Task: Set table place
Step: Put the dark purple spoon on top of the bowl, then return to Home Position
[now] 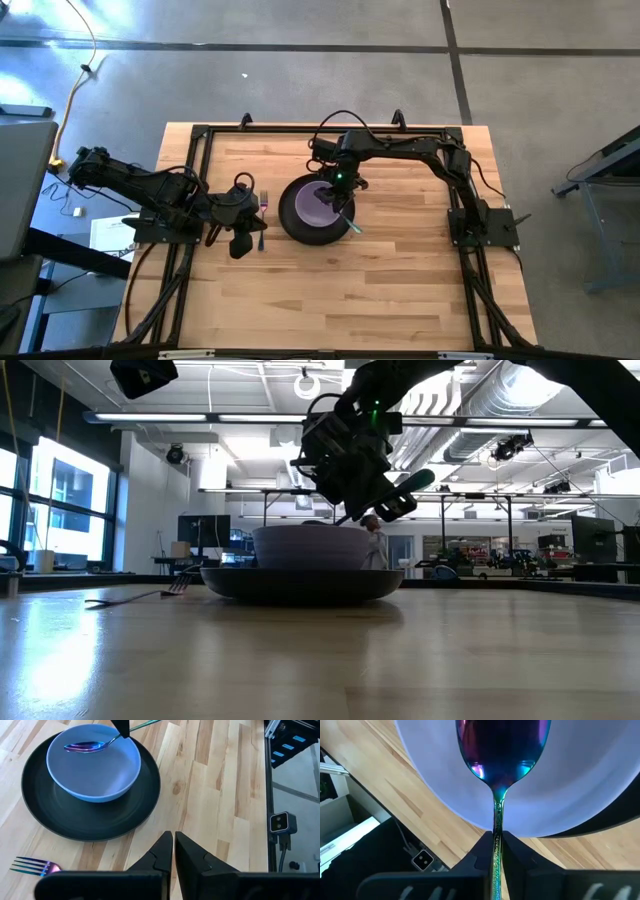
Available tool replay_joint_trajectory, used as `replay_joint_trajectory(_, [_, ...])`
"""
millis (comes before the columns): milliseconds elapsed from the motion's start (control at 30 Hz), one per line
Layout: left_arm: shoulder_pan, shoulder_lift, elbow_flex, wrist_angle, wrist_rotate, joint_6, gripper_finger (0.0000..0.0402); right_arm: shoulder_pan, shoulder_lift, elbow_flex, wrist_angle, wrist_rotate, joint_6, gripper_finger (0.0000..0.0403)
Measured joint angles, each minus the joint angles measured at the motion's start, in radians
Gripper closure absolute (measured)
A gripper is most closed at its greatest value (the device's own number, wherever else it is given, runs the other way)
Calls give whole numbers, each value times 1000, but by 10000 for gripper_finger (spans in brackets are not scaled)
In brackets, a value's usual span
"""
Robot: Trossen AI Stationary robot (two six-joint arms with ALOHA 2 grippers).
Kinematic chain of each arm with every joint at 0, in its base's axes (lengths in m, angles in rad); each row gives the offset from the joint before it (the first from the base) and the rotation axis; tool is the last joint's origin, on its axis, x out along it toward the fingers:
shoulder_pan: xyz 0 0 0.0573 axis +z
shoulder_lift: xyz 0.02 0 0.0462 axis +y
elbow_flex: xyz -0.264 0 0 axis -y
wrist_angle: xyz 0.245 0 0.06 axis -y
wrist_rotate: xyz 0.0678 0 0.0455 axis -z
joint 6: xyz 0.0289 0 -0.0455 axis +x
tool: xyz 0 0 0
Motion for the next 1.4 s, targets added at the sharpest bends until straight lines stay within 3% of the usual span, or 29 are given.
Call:
replay_joint_trajectory(367, [0, 0, 0, 0, 0, 0, 394, 0, 0, 0, 1, -3, 8, 357])
replay_joint_trajectory(700, [0, 0, 0, 0, 0, 0, 394, -12, 0, 0, -1, -3, 7, 355])
replay_joint_trajectory(900, [0, 0, 0, 0, 0, 0, 394, -43, -2, 68, -111, 14, -44, 354])
replay_joint_trajectory(1000, [0, 0, 0, 0, 5, 0, 394, -46, -2, 171, -233, 128, -97, 358])
replay_joint_trajectory(1167, [0, 0, 0, 0, 4, -4, 394, -29, -3, 406, -420, 425, -144, 380])
replay_joint_trajectory(1300, [0, 0, 0, 1, -39, -23, 400, 15, -24, 581, -410, 543, -200, 400])
replay_joint_trajectory(1400, [0, -7, 3, 3, -62, -21, 401, 48, -130, 513, -309, 598, -219, 401])
